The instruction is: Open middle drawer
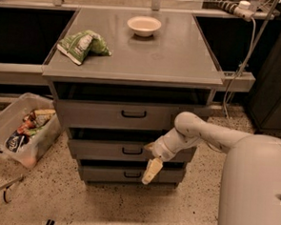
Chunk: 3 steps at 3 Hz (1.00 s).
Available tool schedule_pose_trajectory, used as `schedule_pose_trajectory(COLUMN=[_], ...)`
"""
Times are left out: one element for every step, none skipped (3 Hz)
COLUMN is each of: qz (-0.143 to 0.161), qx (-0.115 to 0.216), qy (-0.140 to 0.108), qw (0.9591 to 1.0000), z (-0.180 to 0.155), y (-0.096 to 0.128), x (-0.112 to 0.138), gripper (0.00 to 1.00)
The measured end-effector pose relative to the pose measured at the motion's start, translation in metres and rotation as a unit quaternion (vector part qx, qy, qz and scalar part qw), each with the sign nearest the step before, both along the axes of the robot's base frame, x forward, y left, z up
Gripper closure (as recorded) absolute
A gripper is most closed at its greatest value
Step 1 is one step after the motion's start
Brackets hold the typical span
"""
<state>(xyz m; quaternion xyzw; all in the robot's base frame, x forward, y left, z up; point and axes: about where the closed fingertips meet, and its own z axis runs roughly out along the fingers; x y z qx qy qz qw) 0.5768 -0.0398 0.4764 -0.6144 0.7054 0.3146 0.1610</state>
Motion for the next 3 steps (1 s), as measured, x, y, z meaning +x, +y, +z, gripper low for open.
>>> schedule_pose_trajectory(qz=[-0.015,-0.024,-0.028], qx=[-0.023,-0.040,-0.053], qy=[-0.049,-0.079,-0.087], qw=[0.9984,0.9957,0.9944], z=[-0.003,-0.005,-0.020], y=[-0.013,-0.022,-0.030], x=[0.021,0.031,0.039], gripper=[0.00,0.00,0.00])
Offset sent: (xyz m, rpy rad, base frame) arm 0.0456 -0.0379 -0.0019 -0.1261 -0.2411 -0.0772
